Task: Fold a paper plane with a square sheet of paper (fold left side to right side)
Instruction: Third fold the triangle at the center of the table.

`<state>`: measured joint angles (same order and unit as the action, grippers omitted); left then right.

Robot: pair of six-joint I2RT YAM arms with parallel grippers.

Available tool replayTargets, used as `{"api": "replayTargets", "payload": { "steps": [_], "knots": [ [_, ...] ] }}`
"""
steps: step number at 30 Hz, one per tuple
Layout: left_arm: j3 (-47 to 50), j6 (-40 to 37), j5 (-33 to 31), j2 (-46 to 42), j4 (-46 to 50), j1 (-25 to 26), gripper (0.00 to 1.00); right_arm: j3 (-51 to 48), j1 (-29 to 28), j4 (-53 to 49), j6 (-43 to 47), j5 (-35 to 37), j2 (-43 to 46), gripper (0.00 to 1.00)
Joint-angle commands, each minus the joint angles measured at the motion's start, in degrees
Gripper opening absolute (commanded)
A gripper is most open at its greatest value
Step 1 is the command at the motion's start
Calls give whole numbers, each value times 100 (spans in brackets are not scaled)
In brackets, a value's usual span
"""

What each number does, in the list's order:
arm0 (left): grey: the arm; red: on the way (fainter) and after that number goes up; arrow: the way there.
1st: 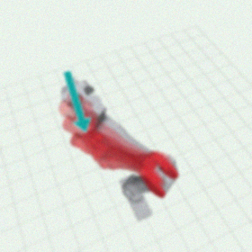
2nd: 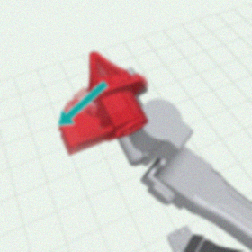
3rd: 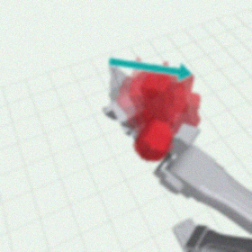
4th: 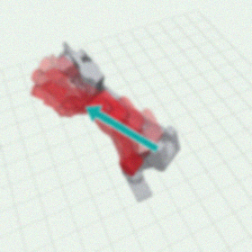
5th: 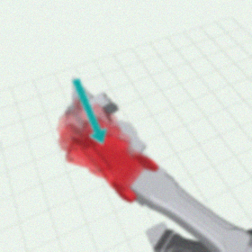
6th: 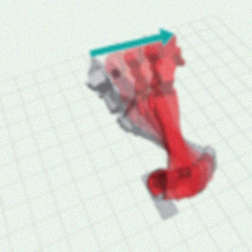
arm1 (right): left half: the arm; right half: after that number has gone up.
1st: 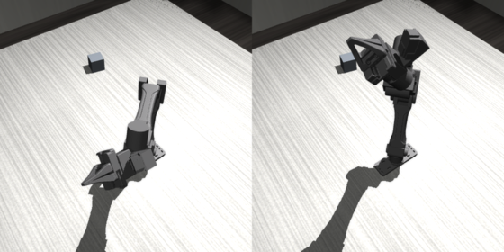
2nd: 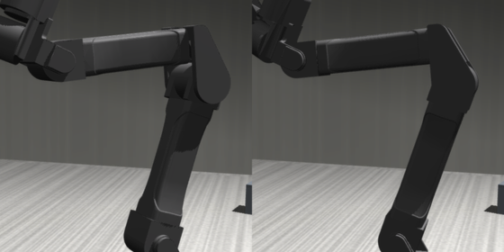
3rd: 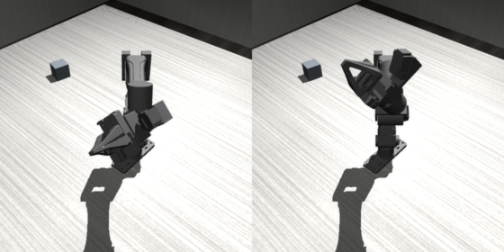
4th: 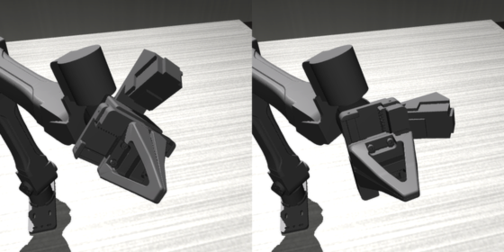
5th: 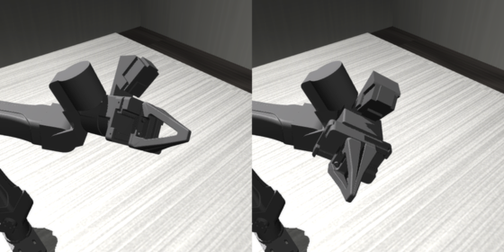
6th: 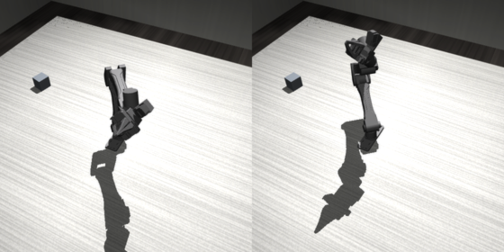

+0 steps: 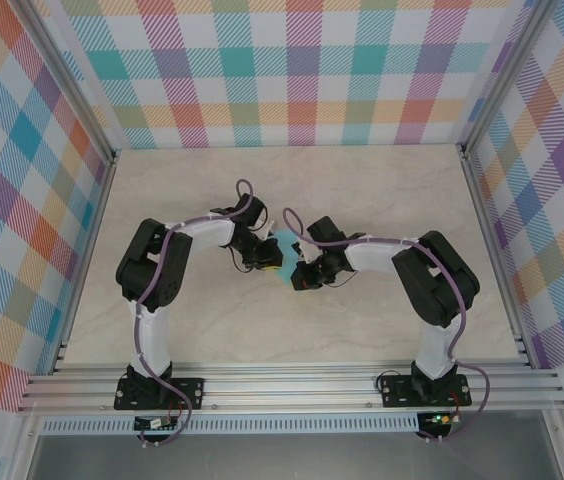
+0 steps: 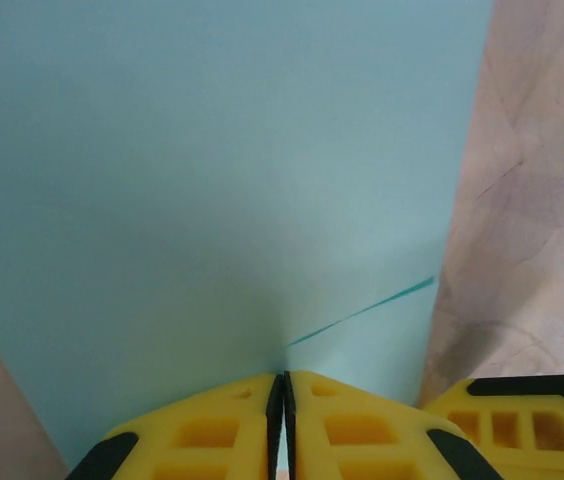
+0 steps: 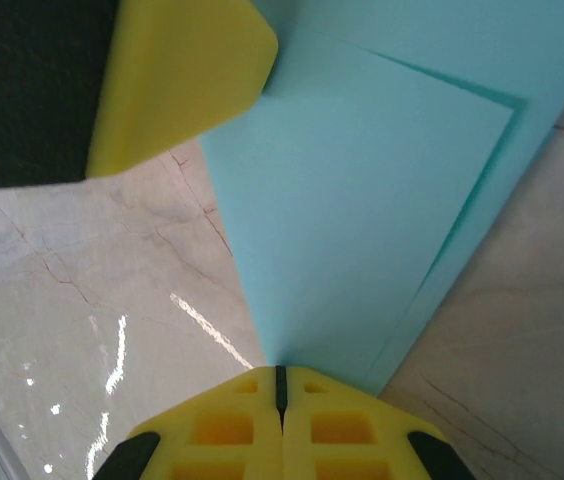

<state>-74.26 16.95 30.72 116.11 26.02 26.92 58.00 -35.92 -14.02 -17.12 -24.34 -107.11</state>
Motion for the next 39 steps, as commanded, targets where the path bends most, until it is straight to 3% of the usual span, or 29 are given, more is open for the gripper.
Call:
{"api": "replayTargets", "payload": {
  "steps": [1,10,33,39],
  "knots": [
    [-185,11,-466,247,209,7,12,-205,72,-853,131,466,-236,0],
    [-185,-69,-745,392,380,2,12,-534,77,-1081,149,405,-66,0],
    [-280,-137,-682,395,418,-1,12,-957,76,-1365,-1,332,360,0],
    [-468,-99,-310,194,460,-19,21,-897,131,-1371,-44,456,845,0]
  ]
}}
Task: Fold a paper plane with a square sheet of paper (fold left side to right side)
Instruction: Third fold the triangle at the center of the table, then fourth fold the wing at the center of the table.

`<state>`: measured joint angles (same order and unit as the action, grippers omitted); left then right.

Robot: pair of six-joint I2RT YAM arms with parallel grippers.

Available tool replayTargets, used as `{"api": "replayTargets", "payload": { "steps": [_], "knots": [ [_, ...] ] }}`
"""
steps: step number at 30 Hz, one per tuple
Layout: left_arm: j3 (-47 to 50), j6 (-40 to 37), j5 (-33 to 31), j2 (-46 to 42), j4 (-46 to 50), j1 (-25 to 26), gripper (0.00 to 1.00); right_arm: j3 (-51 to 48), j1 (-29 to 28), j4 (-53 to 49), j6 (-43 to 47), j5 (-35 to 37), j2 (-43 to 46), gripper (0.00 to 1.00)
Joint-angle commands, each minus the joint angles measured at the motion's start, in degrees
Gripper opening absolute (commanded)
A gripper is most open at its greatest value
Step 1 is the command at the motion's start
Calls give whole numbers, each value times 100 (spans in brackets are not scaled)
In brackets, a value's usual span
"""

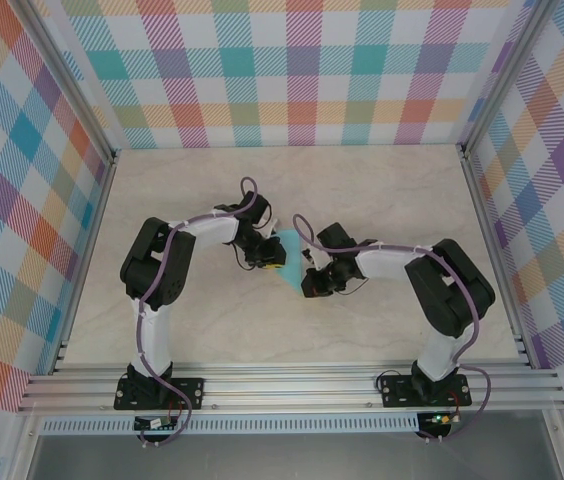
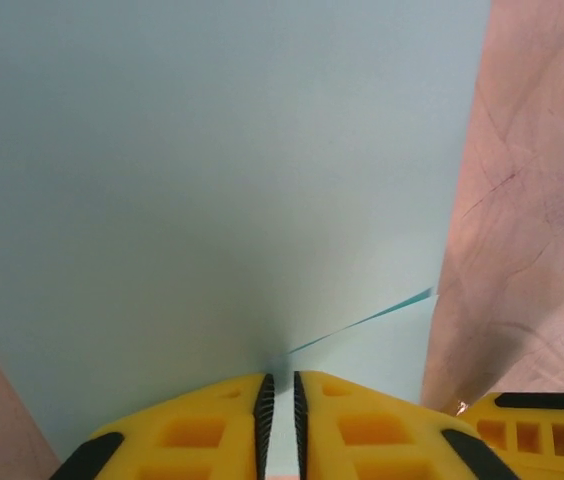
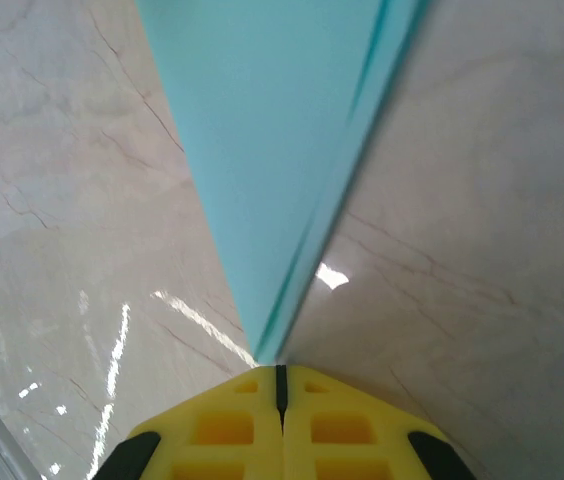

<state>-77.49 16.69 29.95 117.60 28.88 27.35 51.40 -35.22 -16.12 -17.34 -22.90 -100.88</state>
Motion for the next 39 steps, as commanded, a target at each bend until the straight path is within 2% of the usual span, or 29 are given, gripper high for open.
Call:
{"api": "replayTargets", "payload": {
  "steps": [1,3,8,12,14,17,23,31,35,36,39],
  "knots": [
    [-184,-66,-189,-54,205,-80,23,-231,112,-1139,-32,308,372,0],
    [-232,-60,-142,-262,214,-128,28,-243,234,-1028,-17,277,650,2],
    [-100,121,189,-813,17,-362,41,-190,487,-444,-39,33,1012,20],
    [320,215,176,-1449,-148,-594,53,61,495,46,-68,-162,814,36],
    [570,257,43,-1705,-164,-733,57,220,499,266,-99,-199,647,39],
    [997,440,180,-1879,-409,-904,60,546,506,405,-94,-183,301,43],
    [1339,932,817,-1555,-1246,-866,60,1024,503,351,-59,47,-355,42],
    [820,954,885,-809,-1245,-645,58,1221,503,294,7,226,-665,39],
    [584,1030,906,-556,-1478,-531,56,1148,502,354,68,311,-514,41],
    [527,1038,904,-518,-1476,-506,54,1123,499,340,84,380,-446,41],
    [433,1089,809,-439,-1433,-435,30,881,460,351,174,820,91,41]
  ]
}}
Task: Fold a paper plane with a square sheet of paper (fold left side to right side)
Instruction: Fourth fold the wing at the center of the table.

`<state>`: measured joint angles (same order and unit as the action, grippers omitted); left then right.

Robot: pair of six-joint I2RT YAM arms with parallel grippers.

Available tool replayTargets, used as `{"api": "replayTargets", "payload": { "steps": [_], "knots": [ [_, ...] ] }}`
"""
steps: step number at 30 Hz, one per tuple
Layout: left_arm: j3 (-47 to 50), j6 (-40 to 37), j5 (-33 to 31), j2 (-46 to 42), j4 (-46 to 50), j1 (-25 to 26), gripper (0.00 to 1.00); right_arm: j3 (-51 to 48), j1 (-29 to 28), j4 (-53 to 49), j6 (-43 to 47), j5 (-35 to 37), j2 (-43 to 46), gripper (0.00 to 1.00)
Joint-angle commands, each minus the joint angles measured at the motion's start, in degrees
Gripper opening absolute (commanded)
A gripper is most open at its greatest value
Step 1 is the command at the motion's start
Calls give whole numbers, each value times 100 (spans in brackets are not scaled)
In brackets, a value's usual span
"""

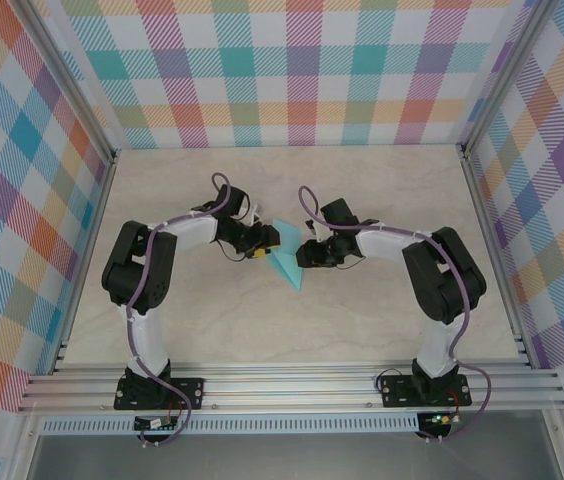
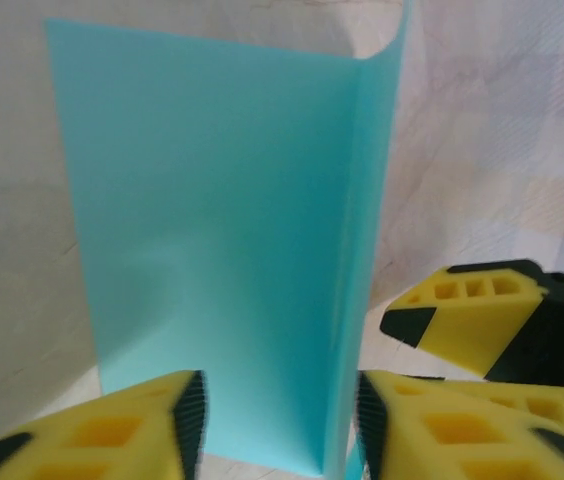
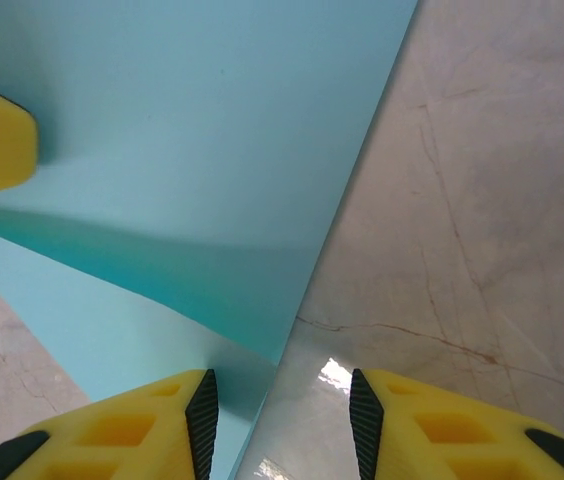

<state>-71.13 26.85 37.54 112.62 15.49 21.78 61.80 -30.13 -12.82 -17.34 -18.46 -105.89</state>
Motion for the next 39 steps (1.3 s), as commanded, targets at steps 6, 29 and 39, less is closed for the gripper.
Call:
{"api": "replayTargets", "payload": {
  "steps": [6,29,39],
  "knots": [
    [-75,300,-387,-81,-7,133,14,-291,-530,-571,598,1485,1488,43],
    [-251,549,-205,-67,354,133,15,284,-1953,-212,994,2860,-5,48],
    [-319,505,-107,-39,419,133,16,323,-1949,-240,996,3016,-150,44]
  ]
}}
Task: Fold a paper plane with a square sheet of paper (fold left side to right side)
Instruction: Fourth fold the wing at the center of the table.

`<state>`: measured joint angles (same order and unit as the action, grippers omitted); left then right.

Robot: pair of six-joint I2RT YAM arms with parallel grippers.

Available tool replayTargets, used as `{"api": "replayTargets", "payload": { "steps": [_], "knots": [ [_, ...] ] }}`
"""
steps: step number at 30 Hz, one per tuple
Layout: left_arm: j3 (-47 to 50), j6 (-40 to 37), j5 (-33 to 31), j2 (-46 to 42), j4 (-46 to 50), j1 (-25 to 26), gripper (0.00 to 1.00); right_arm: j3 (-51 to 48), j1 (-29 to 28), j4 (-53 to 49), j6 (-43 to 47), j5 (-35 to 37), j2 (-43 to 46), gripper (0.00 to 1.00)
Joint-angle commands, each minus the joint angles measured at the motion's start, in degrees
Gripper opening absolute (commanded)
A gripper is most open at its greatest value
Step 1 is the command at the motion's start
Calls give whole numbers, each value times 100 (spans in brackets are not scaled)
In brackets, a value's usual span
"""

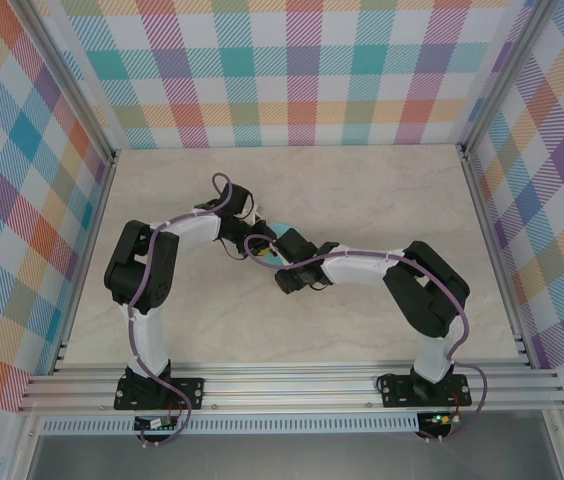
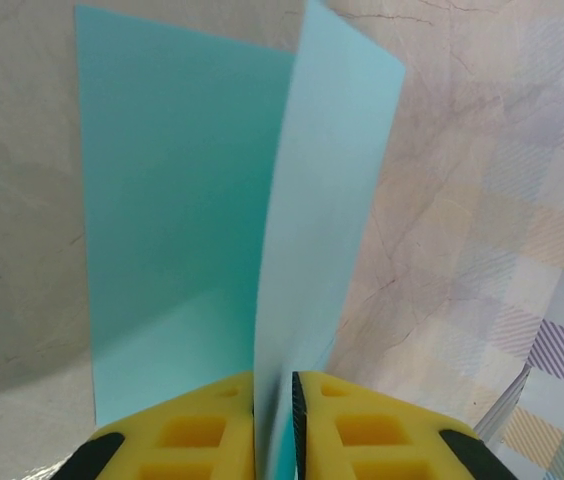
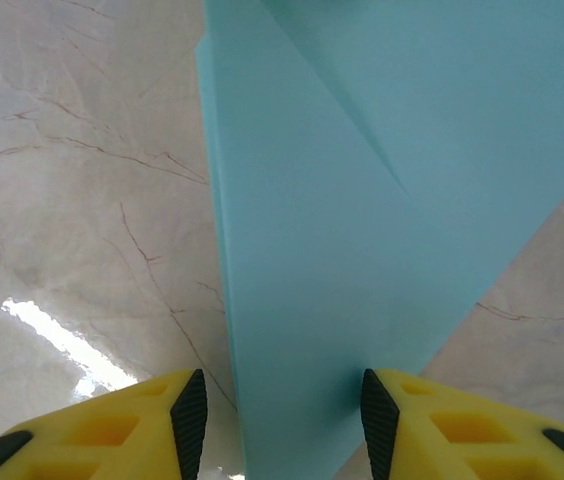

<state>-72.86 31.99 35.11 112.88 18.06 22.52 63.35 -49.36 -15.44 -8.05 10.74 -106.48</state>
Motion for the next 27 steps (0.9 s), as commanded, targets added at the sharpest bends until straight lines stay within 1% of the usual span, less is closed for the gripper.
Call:
{"api": "replayTargets", "payload": {
  "steps": [1,7,13,19,22,27],
  "knots": [
    [-150,-23,145,-73,170,59,16,169,-29,22,59,127,-96,43],
    [-176,-44,120,-82,212,59,17,186,-21,45,32,194,-103,36],
    [-206,-192,40,-196,318,33,23,186,-14,-7,15,214,-128,27],
    [-255,-412,-10,-426,561,-133,41,95,6,22,-59,41,-137,19],
    [-242,-460,13,-557,601,-275,52,-12,53,104,-154,-54,-94,16],
    [-80,-485,-64,-818,594,-556,61,-286,226,364,-398,-380,54,14]
  ]
}}
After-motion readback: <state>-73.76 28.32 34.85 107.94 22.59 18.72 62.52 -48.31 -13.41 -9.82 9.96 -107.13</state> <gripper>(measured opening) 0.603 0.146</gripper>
